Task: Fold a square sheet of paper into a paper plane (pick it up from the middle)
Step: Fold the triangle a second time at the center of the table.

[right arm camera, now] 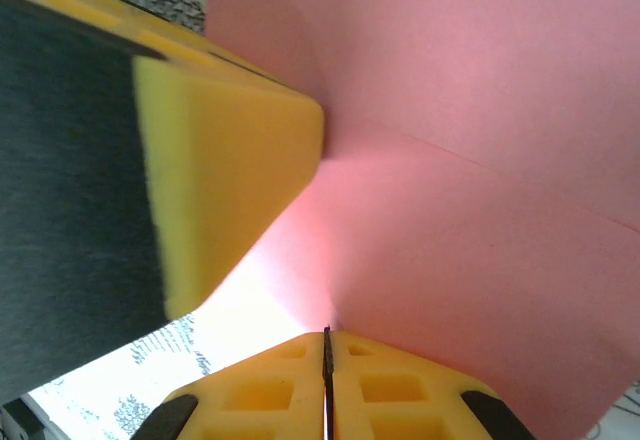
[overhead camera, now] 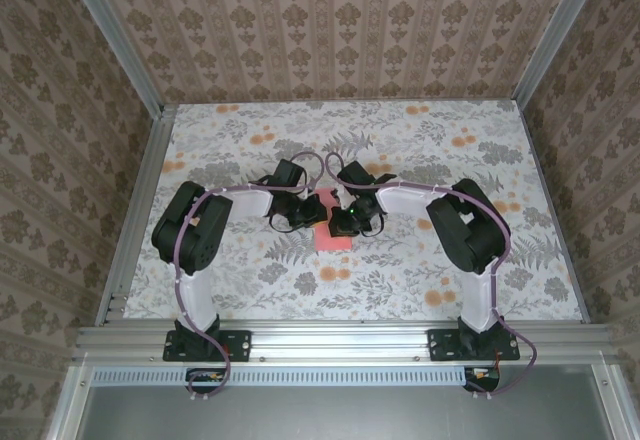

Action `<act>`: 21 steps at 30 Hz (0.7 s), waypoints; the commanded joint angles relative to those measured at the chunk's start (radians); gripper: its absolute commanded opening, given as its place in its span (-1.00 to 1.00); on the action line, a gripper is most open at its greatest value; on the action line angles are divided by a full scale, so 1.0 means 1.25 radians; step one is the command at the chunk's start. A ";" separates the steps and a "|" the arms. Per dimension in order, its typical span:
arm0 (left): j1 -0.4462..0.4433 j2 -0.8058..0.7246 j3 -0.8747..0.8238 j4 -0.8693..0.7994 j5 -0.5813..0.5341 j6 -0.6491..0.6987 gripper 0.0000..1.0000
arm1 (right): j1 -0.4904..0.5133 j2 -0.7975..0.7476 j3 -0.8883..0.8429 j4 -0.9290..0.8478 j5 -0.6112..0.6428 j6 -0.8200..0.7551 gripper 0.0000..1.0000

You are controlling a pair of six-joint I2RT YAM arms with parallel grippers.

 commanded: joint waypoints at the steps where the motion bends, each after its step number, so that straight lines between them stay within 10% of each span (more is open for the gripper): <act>1: 0.006 0.034 -0.026 -0.031 -0.032 -0.008 -0.80 | 0.002 0.016 -0.006 -0.037 0.026 0.007 -0.79; 21: 0.026 0.067 -0.036 -0.062 -0.044 0.022 -0.81 | -0.061 -0.138 -0.287 0.068 -0.100 0.051 -0.78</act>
